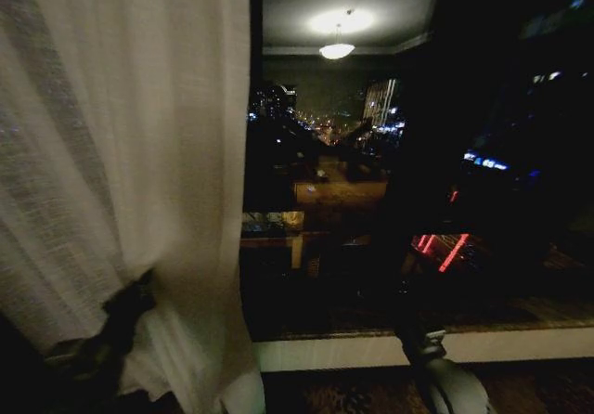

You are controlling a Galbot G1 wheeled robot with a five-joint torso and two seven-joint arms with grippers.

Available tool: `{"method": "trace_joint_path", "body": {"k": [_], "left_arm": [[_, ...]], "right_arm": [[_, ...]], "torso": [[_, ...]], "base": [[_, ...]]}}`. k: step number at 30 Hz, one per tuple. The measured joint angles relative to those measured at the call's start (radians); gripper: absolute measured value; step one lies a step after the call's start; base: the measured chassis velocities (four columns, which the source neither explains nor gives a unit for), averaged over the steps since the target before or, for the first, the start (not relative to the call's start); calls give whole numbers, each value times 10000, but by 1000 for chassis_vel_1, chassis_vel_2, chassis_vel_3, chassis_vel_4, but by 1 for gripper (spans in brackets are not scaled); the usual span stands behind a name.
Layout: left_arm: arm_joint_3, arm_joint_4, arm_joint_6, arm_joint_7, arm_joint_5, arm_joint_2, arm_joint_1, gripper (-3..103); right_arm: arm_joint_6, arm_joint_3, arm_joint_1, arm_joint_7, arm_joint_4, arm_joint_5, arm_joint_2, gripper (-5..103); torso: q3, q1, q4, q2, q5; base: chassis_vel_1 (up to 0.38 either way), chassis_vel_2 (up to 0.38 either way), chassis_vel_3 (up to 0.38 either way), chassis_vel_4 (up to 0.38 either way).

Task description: Open the curtains by pulling them apart, changing their state from closed to fully open.

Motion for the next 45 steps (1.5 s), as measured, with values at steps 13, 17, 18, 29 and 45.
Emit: {"method": "trace_joint_path", "body": {"k": [13, 17, 18, 29, 45], "left_arm": [[-2753, 607, 9, -329, -1063, 300, 326, 0], [-2084, -63, 42, 679, -884, -244, 872, -3], [-1818, -219, 45, 820, -806, -441, 1005, 1], [-691, -619, -167, 1930, -515, -1218, 1669, 39], [-690, -155, -413, 2492, -579, -640, 1501, 97]], "right_arm": [[202, -212, 136, -59, -267, 70, -85, 100], [211, -236, 152, -60, -250, 83, -78, 100], [210, -236, 151, -60, -248, 87, -76, 100], [142, -239, -79, -51, -102, 327, -13, 100], [128, -293, -50, -312, -187, 106, 307, 100]], "torso": [[0, 0, -2, 0, 2], [0, 0, -3, 0, 6], [0, 0, -4, 0, 10], [0, 0, -3, 0, 6], [0, 0, -4, 0, 6]], "base": [[0, 0, 0, 0], [0, 0, 0, 0], [0, 0, 0, 0], [0, 0, 0, 0], [0, 0, 0, 0]]}}
